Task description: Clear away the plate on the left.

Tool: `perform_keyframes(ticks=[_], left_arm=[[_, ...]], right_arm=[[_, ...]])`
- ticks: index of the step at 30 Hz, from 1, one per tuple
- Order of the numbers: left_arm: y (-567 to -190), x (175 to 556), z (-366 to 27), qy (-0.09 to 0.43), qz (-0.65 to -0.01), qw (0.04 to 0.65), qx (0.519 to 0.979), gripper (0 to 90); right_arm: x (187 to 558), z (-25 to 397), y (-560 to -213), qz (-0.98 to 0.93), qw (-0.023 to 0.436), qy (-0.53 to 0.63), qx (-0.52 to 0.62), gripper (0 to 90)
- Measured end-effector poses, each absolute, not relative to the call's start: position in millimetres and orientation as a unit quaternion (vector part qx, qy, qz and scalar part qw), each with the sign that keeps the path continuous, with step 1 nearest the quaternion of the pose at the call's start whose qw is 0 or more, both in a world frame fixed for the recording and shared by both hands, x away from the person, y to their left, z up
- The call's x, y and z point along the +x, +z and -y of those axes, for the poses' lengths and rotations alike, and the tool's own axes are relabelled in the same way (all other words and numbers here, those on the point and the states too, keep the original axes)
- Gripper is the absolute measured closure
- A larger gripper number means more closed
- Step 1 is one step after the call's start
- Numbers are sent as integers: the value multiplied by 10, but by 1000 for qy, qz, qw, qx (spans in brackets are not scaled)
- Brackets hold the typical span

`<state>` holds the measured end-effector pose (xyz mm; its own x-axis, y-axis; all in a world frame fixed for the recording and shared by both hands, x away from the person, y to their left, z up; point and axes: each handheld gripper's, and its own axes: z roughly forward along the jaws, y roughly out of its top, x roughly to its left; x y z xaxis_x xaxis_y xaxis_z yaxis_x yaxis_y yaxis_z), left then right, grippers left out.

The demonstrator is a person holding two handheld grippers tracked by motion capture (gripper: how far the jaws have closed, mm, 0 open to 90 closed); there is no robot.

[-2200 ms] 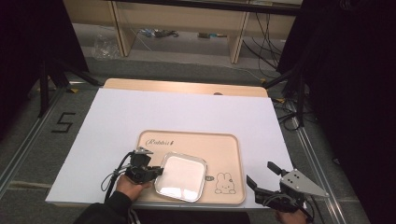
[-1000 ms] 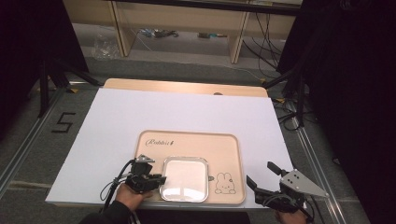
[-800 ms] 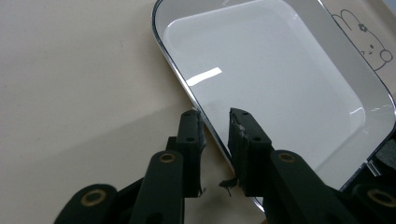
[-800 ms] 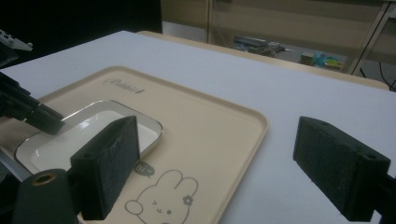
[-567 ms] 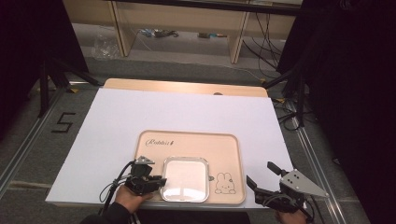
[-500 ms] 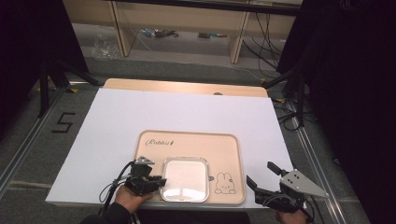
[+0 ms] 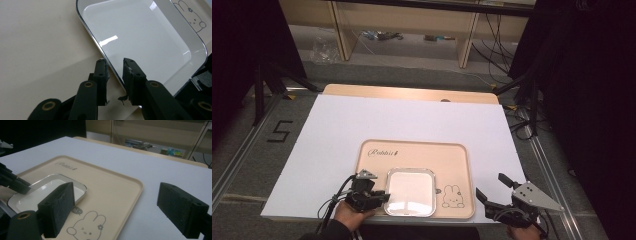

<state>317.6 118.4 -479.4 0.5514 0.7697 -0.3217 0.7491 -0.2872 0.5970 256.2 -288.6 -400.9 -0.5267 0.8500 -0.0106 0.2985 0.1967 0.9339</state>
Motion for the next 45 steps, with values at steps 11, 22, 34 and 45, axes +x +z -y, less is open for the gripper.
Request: perform_keyframes(ticks=[11, 22, 34, 45], left_arm=[[-4791, 3137, -1161, 10, -474, 370, 799, 708], [-4687, 3130, -1252, 45, -471, 373, 798, 420], [-4588, 3129, -1388, 71, -473, 387, 788, 325], [-4494, 3133, -1557, 87, -472, 431, 764, 246]], right_arm=[[2562, 2885, -4010, -722, 280, 493, 397, 153], [2567, 2888, -4010, -723, 280, 494, 393, 152], [2564, 2887, -4010, -724, 280, 494, 392, 153], [2565, 2886, -4011, -723, 281, 495, 392, 153]])
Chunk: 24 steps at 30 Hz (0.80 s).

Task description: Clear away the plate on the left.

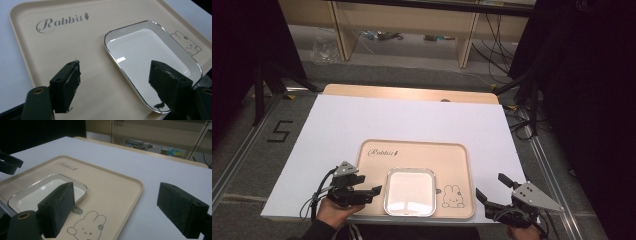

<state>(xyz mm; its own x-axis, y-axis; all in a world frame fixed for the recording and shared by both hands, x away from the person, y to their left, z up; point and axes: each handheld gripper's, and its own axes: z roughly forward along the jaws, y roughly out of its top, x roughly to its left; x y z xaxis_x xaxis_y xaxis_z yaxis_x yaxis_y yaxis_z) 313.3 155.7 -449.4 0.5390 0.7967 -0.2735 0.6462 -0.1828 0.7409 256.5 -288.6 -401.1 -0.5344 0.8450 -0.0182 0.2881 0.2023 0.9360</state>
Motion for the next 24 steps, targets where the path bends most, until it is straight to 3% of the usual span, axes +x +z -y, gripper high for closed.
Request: perform_keyframes(ticks=[8, 24], left_arm=[[-4436, 3111, -1682, 110, -477, 442, 752, 152], [-4371, 3006, -1844, 140, -472, 474, 730, 152]], right_arm=[[2566, 2887, -4011, -722, 281, 495, 392, 153], [2566, 2885, -4012, -723, 280, 495, 392, 153]])
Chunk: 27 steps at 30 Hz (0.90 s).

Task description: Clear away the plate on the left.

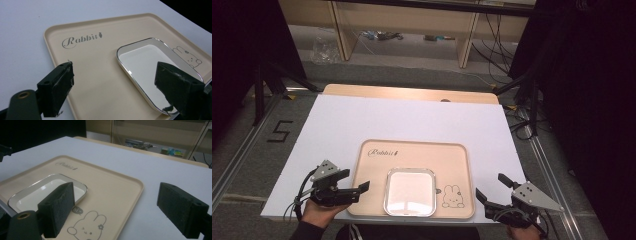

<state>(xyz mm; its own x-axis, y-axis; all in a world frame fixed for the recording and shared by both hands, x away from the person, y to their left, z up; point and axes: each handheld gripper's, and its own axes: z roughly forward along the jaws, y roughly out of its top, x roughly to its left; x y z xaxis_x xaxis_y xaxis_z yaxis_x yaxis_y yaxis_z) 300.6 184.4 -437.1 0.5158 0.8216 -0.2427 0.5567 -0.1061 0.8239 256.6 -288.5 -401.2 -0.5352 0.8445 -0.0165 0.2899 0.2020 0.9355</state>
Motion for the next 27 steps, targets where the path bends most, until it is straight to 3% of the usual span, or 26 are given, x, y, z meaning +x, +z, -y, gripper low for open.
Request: perform_keyframes(ticks=[27], left_arm=[[-4298, 2804, -1971, 165, -458, 489, 724, 157]], right_arm=[[2565, 2882, -4015, -722, 274, 500, 392, 153]])
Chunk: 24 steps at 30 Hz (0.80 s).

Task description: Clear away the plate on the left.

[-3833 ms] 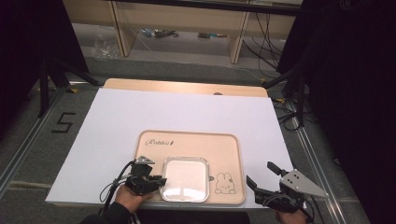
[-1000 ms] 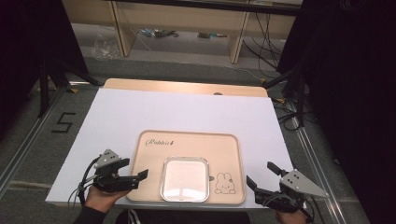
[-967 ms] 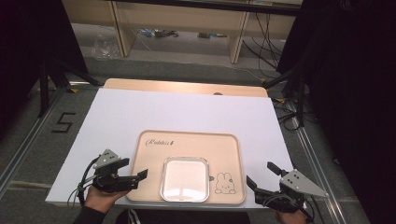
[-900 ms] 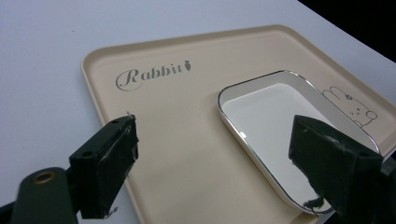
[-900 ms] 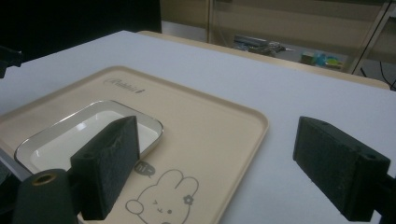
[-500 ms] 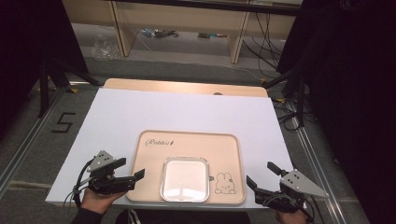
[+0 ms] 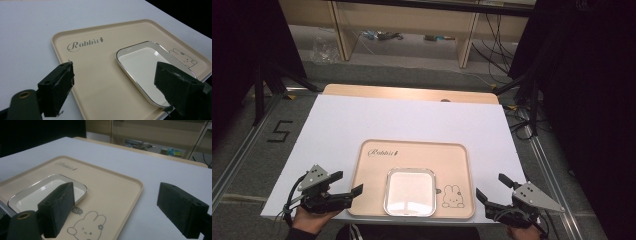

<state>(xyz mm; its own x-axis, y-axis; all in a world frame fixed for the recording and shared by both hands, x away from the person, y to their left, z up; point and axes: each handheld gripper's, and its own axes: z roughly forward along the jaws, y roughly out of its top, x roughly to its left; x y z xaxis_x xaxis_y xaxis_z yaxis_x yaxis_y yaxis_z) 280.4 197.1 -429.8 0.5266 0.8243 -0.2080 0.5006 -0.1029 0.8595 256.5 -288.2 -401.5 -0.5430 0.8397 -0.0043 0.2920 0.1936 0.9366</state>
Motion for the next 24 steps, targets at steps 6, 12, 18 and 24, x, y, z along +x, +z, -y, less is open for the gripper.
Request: perform_keyframes(ticks=[6, 12, 18, 24], left_arm=[[-4275, 2716, -1989, 174, -453, 495, 721, 157], [-4261, 2660, -2063, 180, -459, 497, 714, 157], [-4272, 2672, -2037, 176, -454, 494, 720, 157], [-4270, 2674, -2038, 176, -457, 493, 719, 157]], right_arm=[[2565, 2894, -4010, -724, 282, 495, 389, 153], [2561, 2891, -4010, -723, 282, 495, 391, 153], [2553, 2882, -4009, -721, 281, 494, 397, 153], [2553, 2884, -4010, -719, 284, 496, 395, 153]])
